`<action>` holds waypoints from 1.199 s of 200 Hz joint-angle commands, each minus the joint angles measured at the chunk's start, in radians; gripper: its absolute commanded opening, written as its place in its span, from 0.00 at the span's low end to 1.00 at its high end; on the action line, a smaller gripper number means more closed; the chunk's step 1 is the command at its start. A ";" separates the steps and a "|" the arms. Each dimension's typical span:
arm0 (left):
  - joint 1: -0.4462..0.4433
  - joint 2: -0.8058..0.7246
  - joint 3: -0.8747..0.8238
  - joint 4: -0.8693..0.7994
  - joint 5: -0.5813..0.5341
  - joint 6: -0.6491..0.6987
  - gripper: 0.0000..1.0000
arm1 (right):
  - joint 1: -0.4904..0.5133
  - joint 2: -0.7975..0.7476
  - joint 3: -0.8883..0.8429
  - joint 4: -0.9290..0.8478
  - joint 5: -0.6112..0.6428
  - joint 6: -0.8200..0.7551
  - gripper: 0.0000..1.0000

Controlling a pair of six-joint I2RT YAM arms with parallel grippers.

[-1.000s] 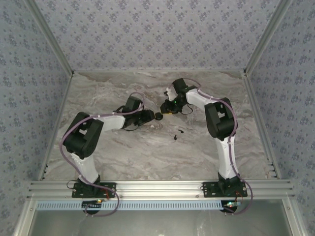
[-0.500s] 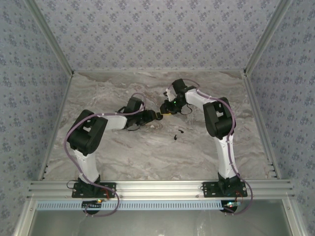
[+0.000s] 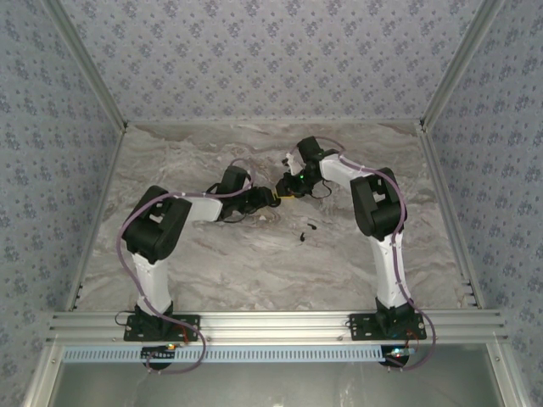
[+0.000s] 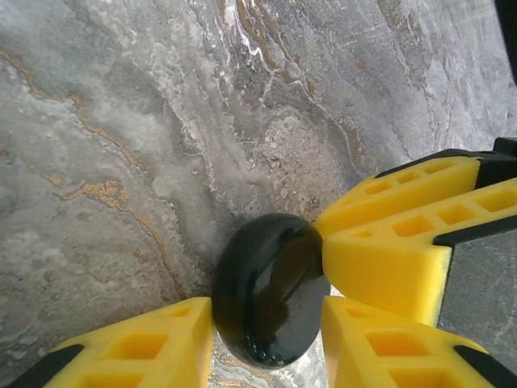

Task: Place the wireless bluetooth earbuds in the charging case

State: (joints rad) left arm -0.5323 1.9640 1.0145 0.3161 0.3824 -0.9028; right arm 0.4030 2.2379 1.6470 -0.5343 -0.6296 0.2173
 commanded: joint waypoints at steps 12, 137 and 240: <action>-0.020 0.064 0.013 0.013 0.021 -0.026 0.36 | -0.012 -0.003 -0.035 -0.033 -0.003 0.019 0.23; -0.021 0.073 0.046 0.007 0.032 -0.040 0.29 | -0.027 -0.026 -0.049 -0.024 -0.042 0.028 0.23; -0.020 0.087 0.054 0.026 0.040 -0.061 0.31 | -0.038 -0.034 -0.062 -0.013 -0.067 0.033 0.24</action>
State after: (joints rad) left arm -0.5369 2.0163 1.0531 0.3664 0.4198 -0.9607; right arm 0.3656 2.2250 1.6066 -0.5156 -0.6800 0.2428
